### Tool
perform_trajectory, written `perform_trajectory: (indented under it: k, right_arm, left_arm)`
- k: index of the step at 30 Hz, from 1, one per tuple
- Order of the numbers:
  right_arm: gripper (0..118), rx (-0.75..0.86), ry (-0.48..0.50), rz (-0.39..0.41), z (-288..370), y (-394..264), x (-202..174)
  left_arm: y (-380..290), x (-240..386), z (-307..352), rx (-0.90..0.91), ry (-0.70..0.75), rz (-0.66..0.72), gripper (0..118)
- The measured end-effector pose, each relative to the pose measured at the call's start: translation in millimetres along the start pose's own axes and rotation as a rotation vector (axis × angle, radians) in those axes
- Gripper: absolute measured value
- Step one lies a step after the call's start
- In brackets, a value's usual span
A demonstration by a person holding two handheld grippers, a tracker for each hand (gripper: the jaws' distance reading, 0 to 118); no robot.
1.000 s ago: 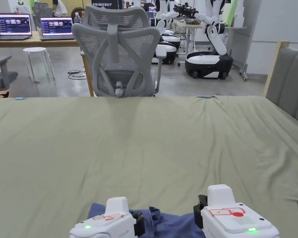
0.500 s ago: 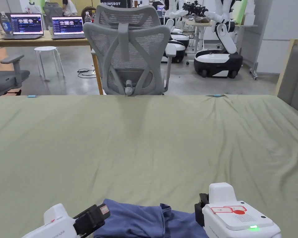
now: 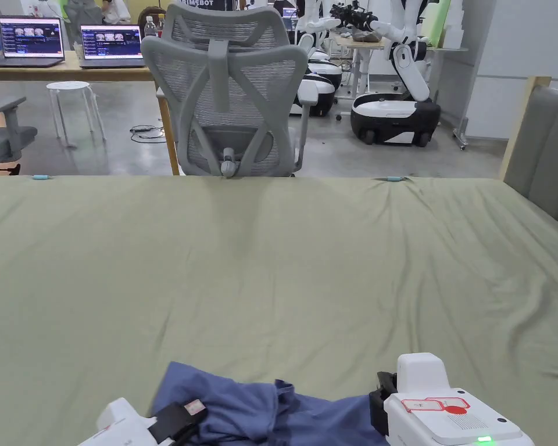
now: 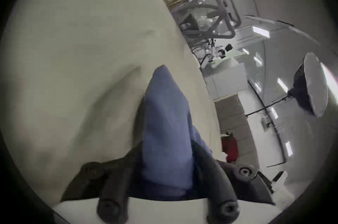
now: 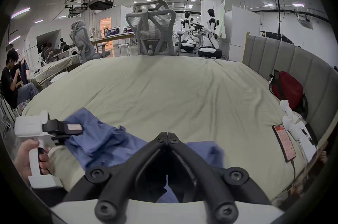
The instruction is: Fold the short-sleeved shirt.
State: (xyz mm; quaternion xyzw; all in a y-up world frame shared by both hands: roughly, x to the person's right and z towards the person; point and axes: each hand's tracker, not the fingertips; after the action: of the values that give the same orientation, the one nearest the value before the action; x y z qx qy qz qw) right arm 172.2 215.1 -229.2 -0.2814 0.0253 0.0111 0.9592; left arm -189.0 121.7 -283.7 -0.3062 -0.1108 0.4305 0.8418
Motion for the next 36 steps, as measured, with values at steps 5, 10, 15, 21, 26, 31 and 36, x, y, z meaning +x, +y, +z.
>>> perform_trajectory:
  k: [5, 10, 15, 21, 26, 31, 36]
  right_arm:
    - [0, -0.004, 0.004, 0.006, -3.6, -0.4, -4.0]
    - [0, -0.004, 0.016, 0.004, -1.3, -2.1, -5.8]
    - [0, -0.002, 0.004, -0.006, 7.2, -6.5, 4.8]
    - [0, -0.002, -0.023, -0.027, 10.6, -14.4, 27.5]
    - [0, 0.001, -0.032, -0.026, 14.4, -16.7, 34.9]
    - [0, 0.006, -0.014, -0.026, 12.4, -14.5, 30.8]
    - [0, 0.010, 0.011, -0.023, 9.5, -12.1, 20.5]
  left_arm:
    - [42.6, -7.5, 51.9, 0.131, 0.207, -0.265, 13]
    - [41.2, 22.5, 50.6, 0.148, 0.285, -0.563, 13]
    - [-33.9, 123.3, 10.9, 0.063, 0.255, -0.919, 13]
    - [-155.2, 161.5, -64.7, -0.127, 0.392, -1.467, 11]
    - [-156.1, 152.1, -69.6, -0.076, 0.379, -1.506, 51]
    - [-75.6, 161.5, -21.6, -0.108, 0.044, -0.906, 98]
    - [-31.4, 121.6, -14.2, -0.129, 0.031, -0.541, 77]
